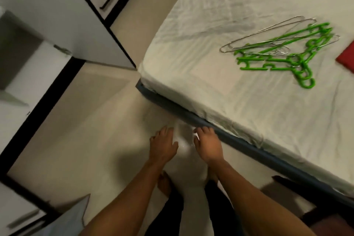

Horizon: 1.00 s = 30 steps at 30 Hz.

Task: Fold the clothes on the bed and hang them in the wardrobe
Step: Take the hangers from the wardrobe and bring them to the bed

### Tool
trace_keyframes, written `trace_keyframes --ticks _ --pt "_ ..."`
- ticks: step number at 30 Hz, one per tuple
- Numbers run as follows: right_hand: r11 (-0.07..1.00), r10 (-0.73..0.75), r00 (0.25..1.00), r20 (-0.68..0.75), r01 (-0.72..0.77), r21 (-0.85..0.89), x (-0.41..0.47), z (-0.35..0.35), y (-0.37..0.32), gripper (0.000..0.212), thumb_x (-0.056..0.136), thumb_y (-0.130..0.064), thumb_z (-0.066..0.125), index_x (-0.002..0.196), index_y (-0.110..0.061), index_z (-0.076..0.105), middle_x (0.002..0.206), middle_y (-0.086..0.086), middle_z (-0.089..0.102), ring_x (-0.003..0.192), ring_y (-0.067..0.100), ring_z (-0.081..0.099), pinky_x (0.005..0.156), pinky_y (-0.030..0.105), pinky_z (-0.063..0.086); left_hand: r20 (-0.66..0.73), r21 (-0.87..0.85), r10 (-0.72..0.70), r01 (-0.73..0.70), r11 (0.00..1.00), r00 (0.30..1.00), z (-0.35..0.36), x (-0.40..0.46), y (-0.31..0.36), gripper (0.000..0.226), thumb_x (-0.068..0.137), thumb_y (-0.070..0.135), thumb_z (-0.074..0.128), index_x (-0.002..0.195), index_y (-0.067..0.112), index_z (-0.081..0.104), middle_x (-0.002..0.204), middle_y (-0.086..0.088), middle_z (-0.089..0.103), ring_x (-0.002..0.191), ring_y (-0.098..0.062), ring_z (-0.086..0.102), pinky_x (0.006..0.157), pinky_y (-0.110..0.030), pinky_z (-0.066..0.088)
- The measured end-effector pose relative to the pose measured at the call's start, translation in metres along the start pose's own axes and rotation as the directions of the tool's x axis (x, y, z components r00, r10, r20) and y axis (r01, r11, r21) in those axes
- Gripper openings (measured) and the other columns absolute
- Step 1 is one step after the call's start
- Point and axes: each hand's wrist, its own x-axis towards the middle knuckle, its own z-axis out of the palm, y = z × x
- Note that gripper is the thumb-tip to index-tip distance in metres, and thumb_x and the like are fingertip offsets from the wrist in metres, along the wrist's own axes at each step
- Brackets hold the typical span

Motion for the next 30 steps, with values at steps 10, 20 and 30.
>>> trace_keyframes --ticks 10,20,30 --pt "0.984 0.127 0.924 0.361 -0.07 -0.165 0.054 0.187 -0.014 0.031 0.102 -0.028 0.046 0.129 -0.017 0.056 0.127 0.007 0.06 0.117 0.03 0.055 0.089 0.035 0.047 0.06 -0.018 -0.049 0.05 0.999 0.997 0.129 0.097 -0.153 0.039 0.1 0.033 0.047 0.135 0.016 0.052 0.128 -0.006 0.06 0.117 -0.027 0.055 0.092 -0.038 0.047" --pt "0.953 0.197 0.951 0.24 -0.128 -0.275 0.158 0.416 0.037 0.032 0.098 -0.019 0.047 0.13 -0.013 0.053 0.126 0.009 0.059 0.115 0.031 0.057 0.085 0.035 0.05 -0.188 0.086 0.108 -0.093 0.992 0.976 0.298 0.268 -0.228 0.03 0.098 0.024 0.052 0.124 0.011 0.058 0.115 -0.009 0.064 0.107 -0.033 0.058 0.083 -0.042 0.045" --pt "0.845 -0.069 0.995 0.069 0.095 -0.527 0.208 0.49 0.072 0.029 0.058 -0.009 0.077 0.085 -0.006 0.066 0.072 0.009 0.061 0.051 0.026 0.059 0.037 0.025 0.036 -0.416 0.462 0.42 -0.211 0.862 0.807 0.354 0.358 -0.239 0.026 0.078 0.001 0.036 0.075 0.014 0.058 0.07 -0.006 0.055 0.064 -0.028 0.055 0.058 -0.034 0.04"
